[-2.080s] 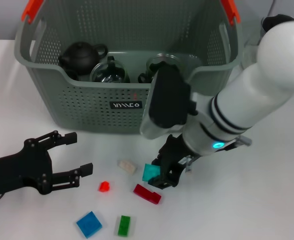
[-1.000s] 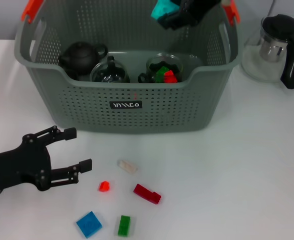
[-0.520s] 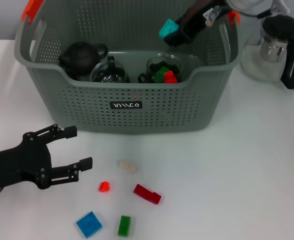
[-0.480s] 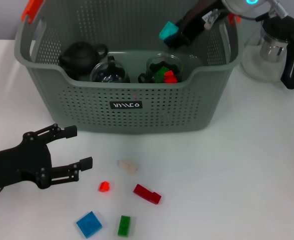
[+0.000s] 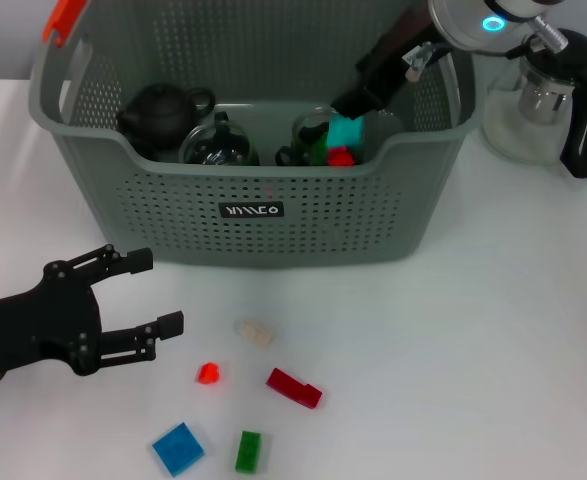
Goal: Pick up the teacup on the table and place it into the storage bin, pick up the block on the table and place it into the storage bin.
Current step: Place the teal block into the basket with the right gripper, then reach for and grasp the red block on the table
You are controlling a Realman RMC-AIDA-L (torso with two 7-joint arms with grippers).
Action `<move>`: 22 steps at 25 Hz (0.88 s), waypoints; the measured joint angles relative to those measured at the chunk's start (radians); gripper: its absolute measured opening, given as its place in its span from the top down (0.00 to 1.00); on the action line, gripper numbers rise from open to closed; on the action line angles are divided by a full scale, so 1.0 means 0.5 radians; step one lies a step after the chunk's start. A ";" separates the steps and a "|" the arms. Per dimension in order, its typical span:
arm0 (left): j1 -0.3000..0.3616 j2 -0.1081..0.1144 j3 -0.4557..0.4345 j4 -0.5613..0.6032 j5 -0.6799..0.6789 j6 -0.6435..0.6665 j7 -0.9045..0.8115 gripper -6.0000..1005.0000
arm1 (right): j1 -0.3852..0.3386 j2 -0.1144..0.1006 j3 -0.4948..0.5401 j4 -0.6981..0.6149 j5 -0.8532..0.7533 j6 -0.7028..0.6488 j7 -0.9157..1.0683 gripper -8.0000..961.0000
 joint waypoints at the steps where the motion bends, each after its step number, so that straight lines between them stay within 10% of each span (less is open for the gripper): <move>1: 0.000 0.000 0.000 0.000 0.000 0.000 0.000 0.13 | 0.000 0.000 -0.001 -0.007 -0.004 0.001 0.003 0.39; 16: 0.006 0.006 -0.037 0.018 0.013 0.021 -0.002 0.13 | -0.314 0.000 0.113 -0.955 0.569 -0.361 -0.011 0.01; 22: 0.012 0.008 -0.043 0.021 0.012 0.022 -0.002 0.13 | -0.575 0.002 0.107 -1.384 0.969 -0.788 -0.063 0.01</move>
